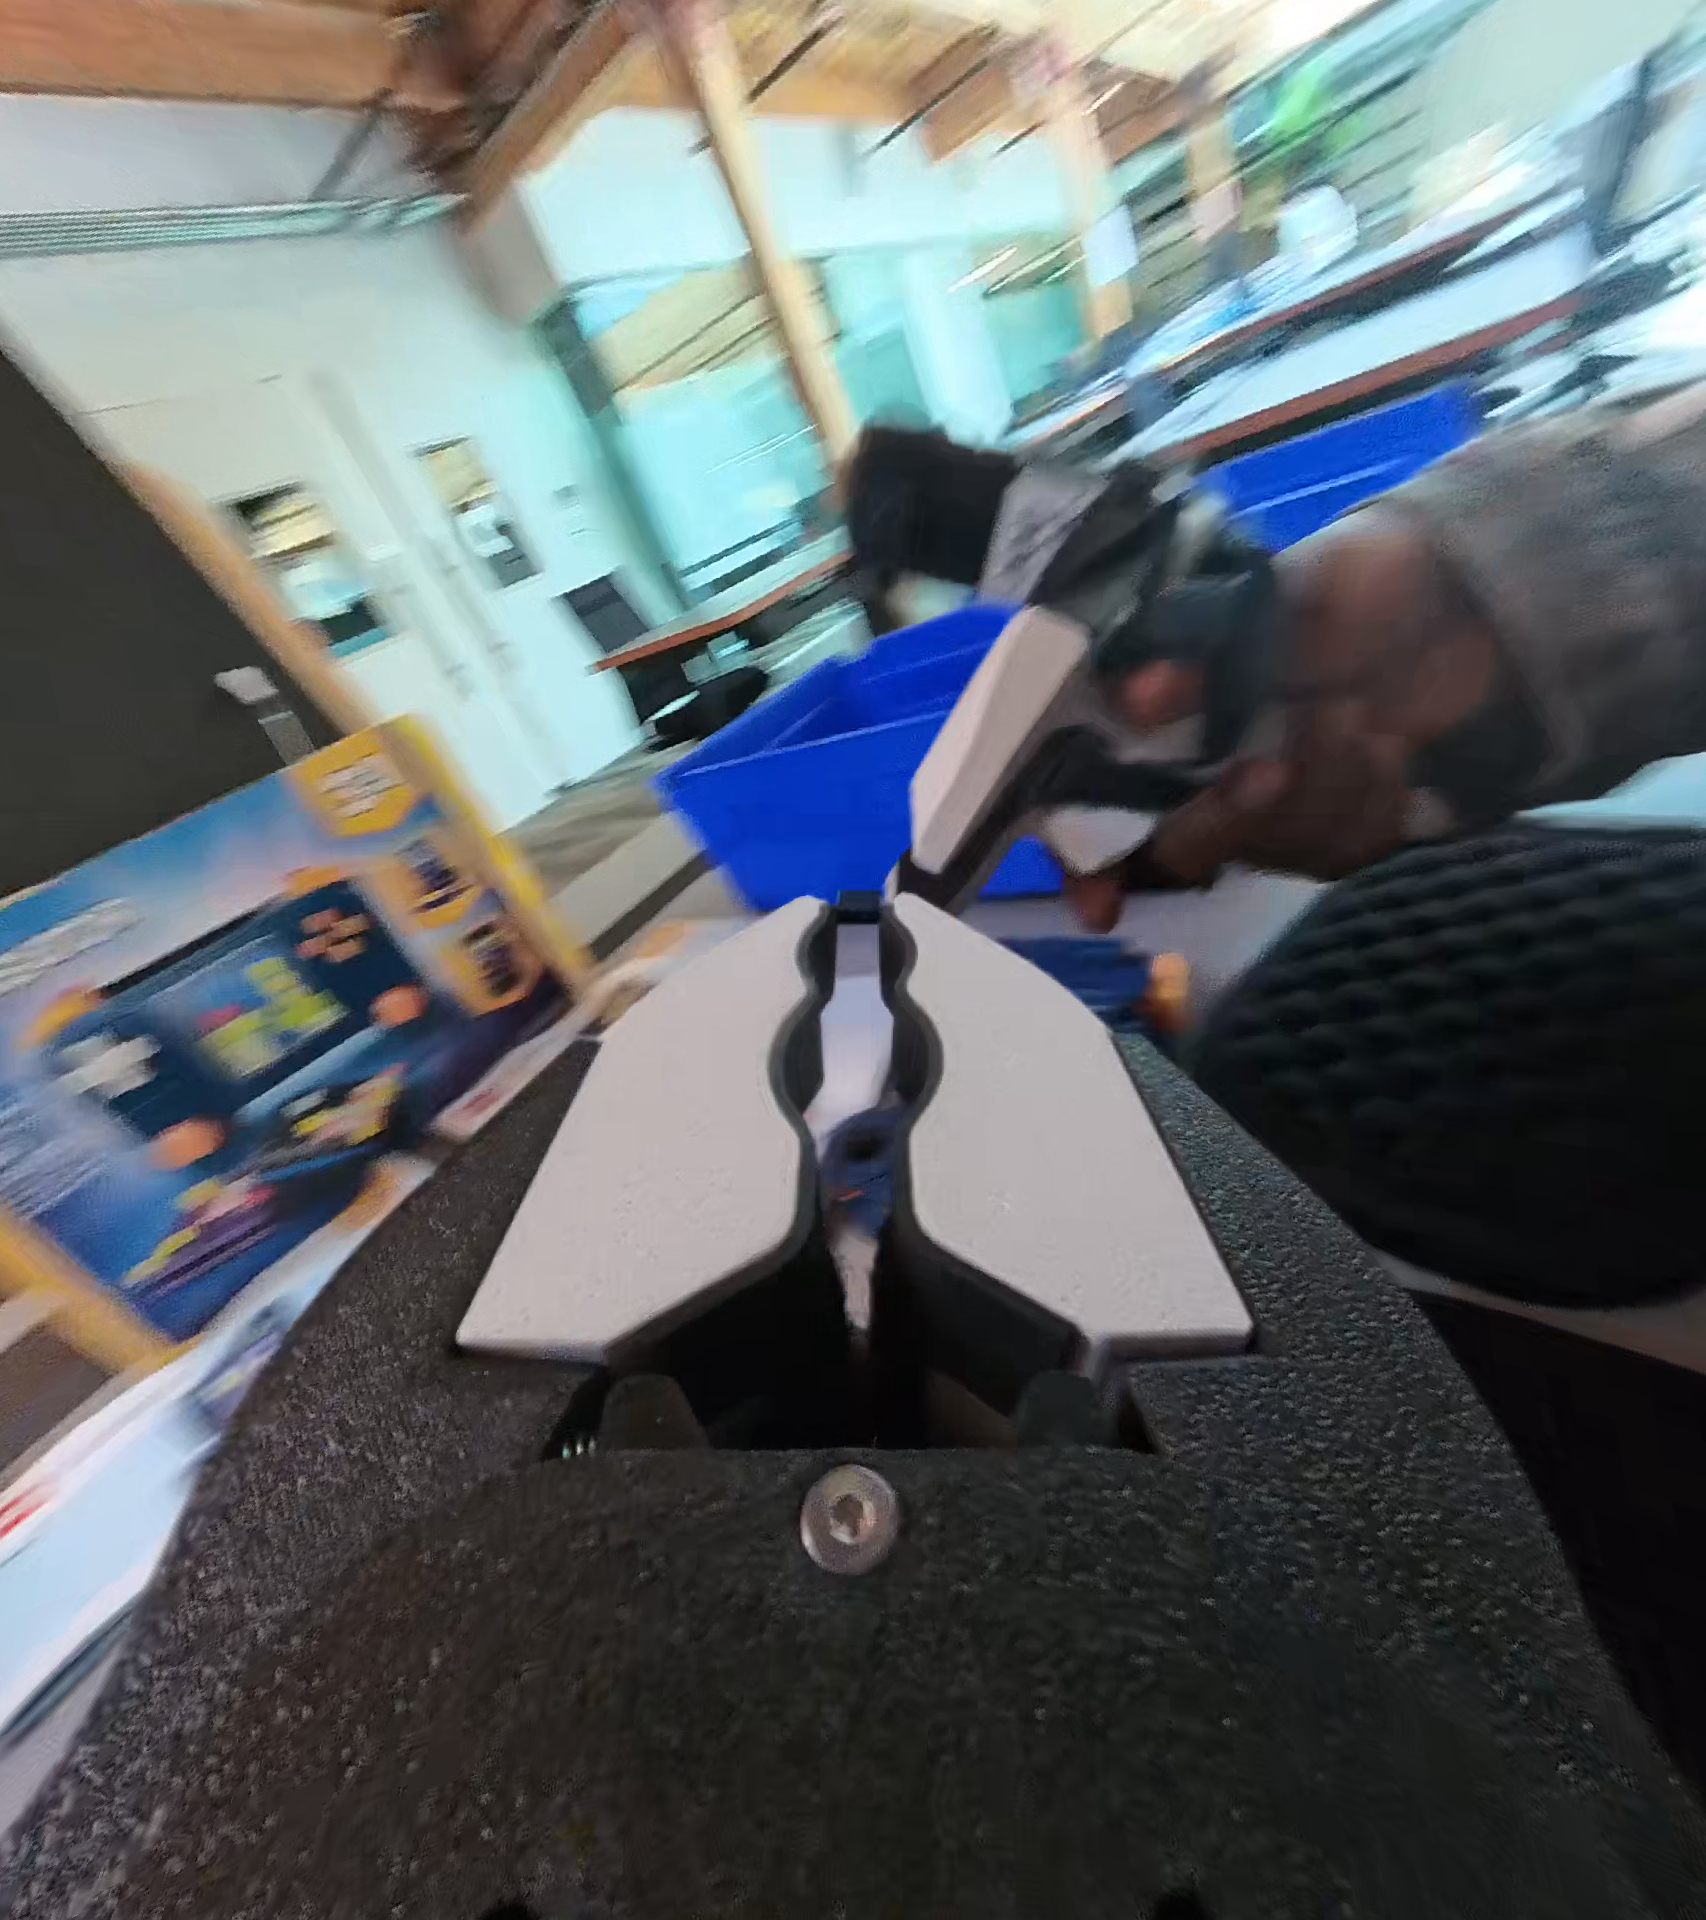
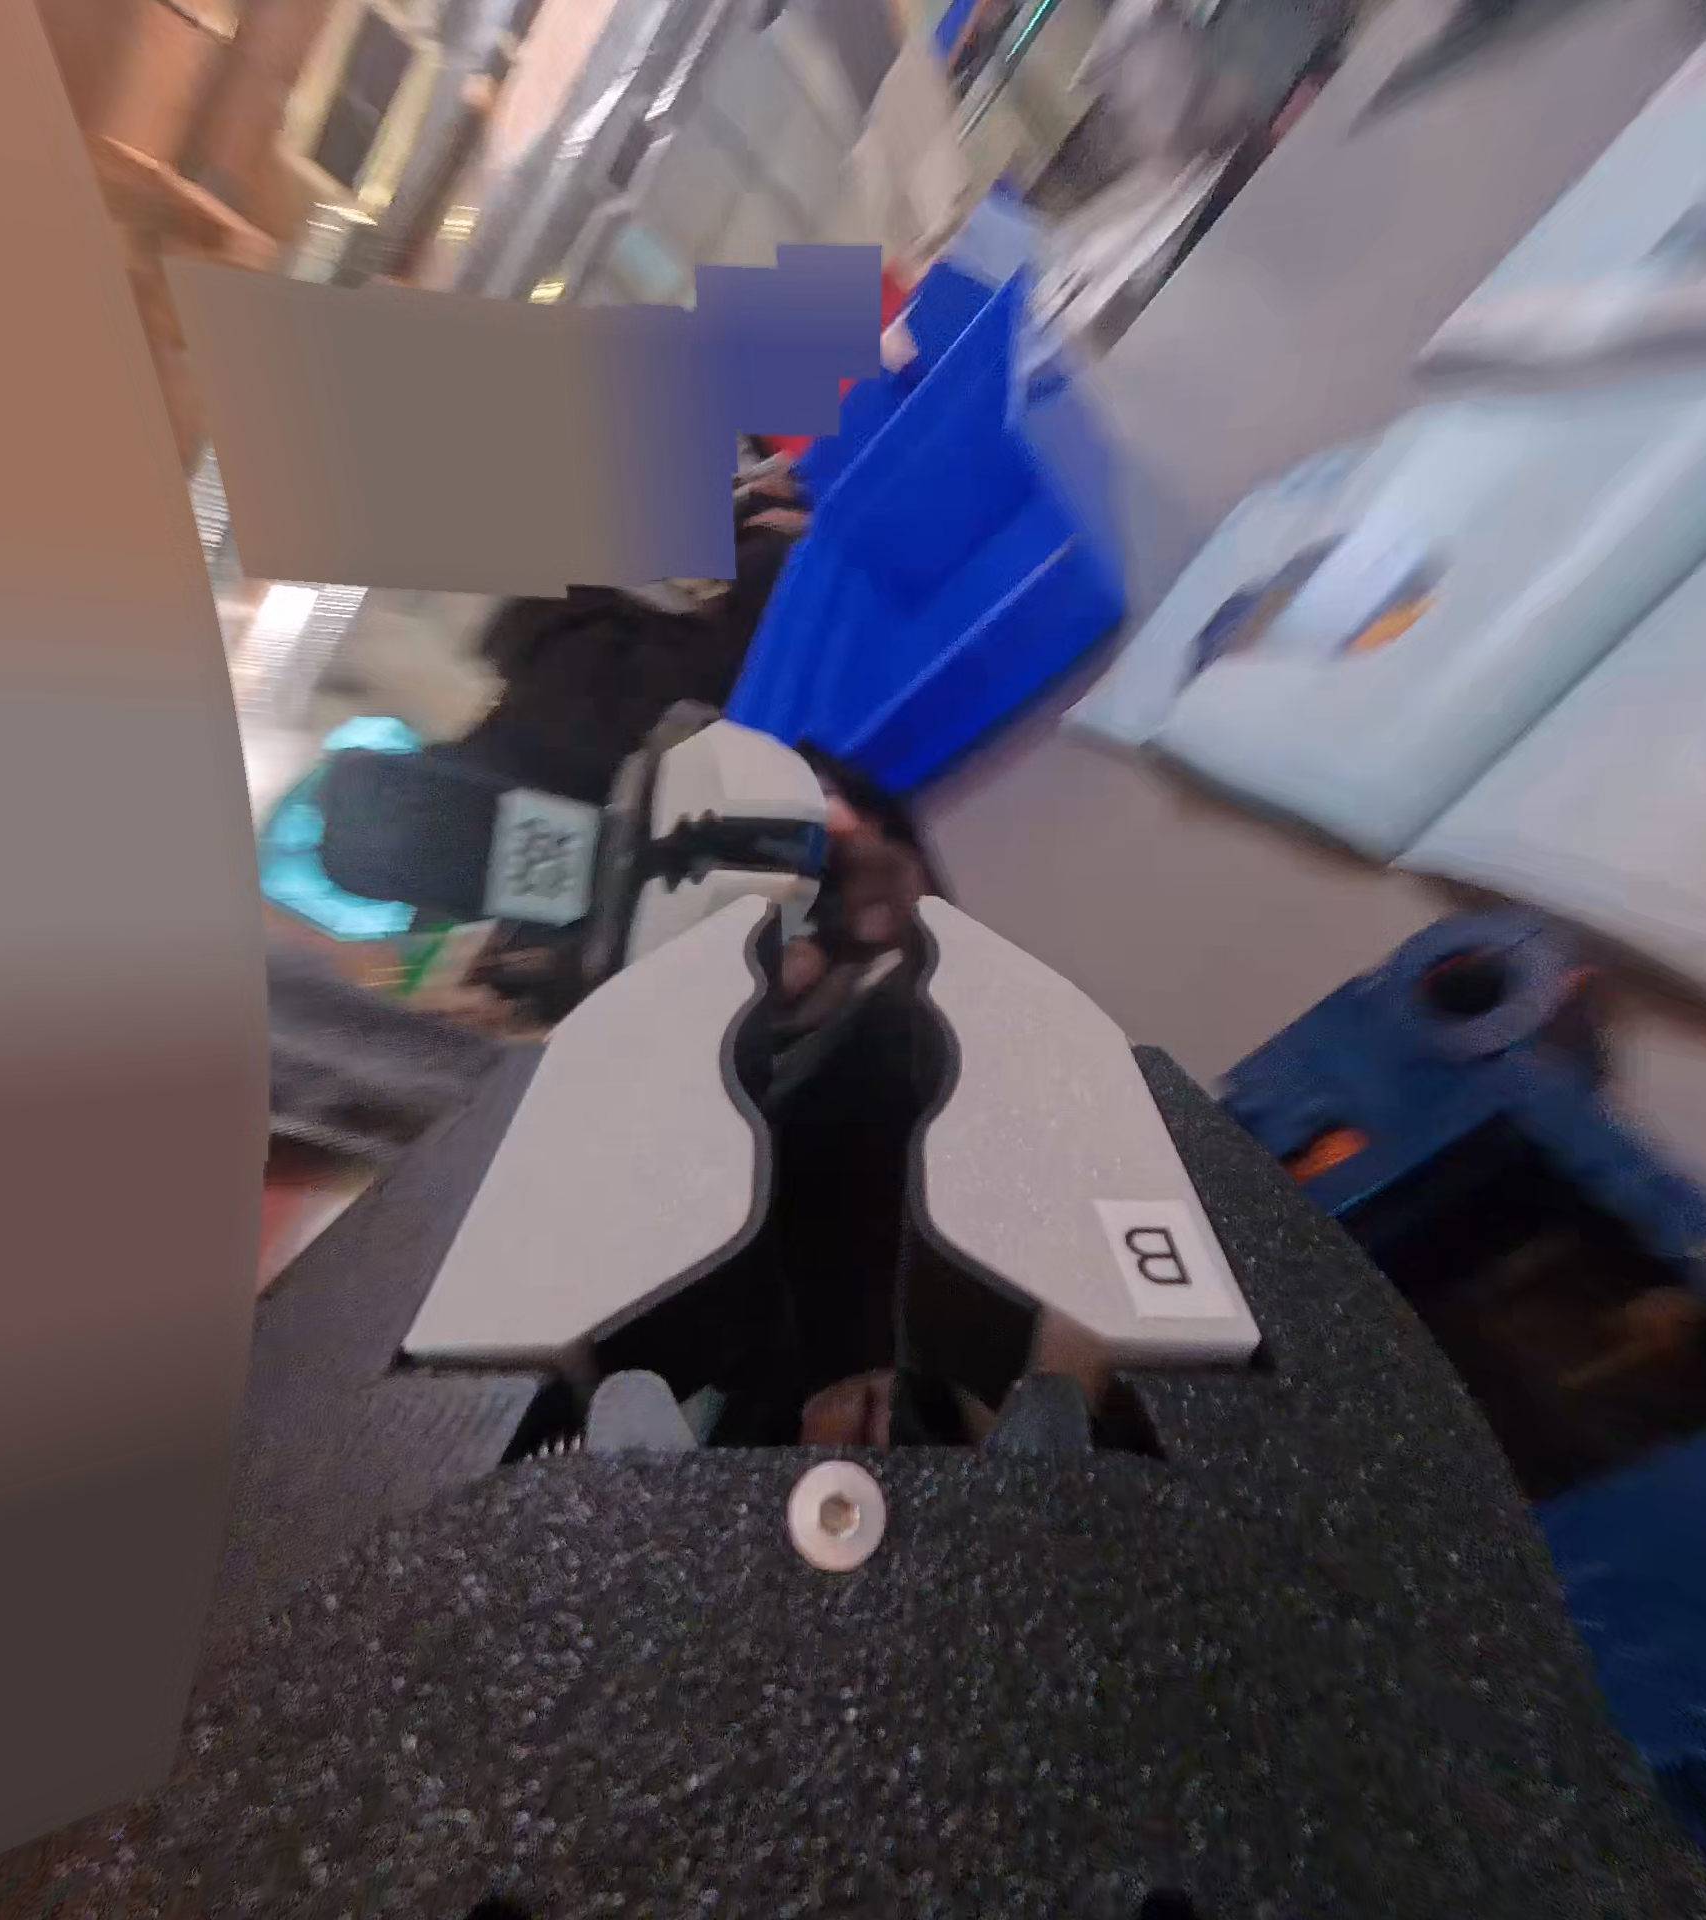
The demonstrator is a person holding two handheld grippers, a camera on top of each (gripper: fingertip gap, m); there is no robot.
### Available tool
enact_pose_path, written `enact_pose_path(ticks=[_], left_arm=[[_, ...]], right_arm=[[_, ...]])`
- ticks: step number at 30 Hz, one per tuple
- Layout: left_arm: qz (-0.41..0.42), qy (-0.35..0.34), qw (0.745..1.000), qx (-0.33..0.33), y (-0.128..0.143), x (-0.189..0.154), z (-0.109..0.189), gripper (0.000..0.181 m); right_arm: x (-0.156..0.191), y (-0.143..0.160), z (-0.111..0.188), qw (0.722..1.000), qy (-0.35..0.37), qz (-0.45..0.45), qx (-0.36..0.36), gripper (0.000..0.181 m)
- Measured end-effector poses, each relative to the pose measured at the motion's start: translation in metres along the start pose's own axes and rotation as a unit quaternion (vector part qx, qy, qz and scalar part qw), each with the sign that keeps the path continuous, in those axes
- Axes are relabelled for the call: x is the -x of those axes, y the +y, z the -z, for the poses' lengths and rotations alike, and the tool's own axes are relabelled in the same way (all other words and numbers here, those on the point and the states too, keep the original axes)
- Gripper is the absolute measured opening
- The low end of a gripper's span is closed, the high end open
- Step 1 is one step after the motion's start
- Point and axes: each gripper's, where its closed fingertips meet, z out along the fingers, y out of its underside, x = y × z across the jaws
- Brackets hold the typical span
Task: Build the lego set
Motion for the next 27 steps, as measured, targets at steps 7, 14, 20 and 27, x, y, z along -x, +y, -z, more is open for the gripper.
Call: enact_pose_path(ticks=[7,14,20,27], left_arm=[[-0.164,-0.146,0.971,0.097,0.015,0.022,-0.003,0.008],[-0.250,-0.160,0.948,0.118,0.015,0.018,-0.005,0.007],[-0.300,-0.159,0.932,0.130,0.017,0.013,-0.007,0.007],[-0.318,-0.157,0.926,0.128,0.017,0.011,-0.007,0.007]], right_arm=[[0.000,-0.025,-0.013,0.932,0.202,0.300,-0.016,0.014],[-0.010,-0.018,-0.018,0.913,0.240,0.328,0.032,0.012],[-0.014,-0.012,-0.016,0.910,0.246,0.329,0.056,0.009],[-0.014,-0.011,-0.016,0.907,0.243,0.338,0.060,0.008]])
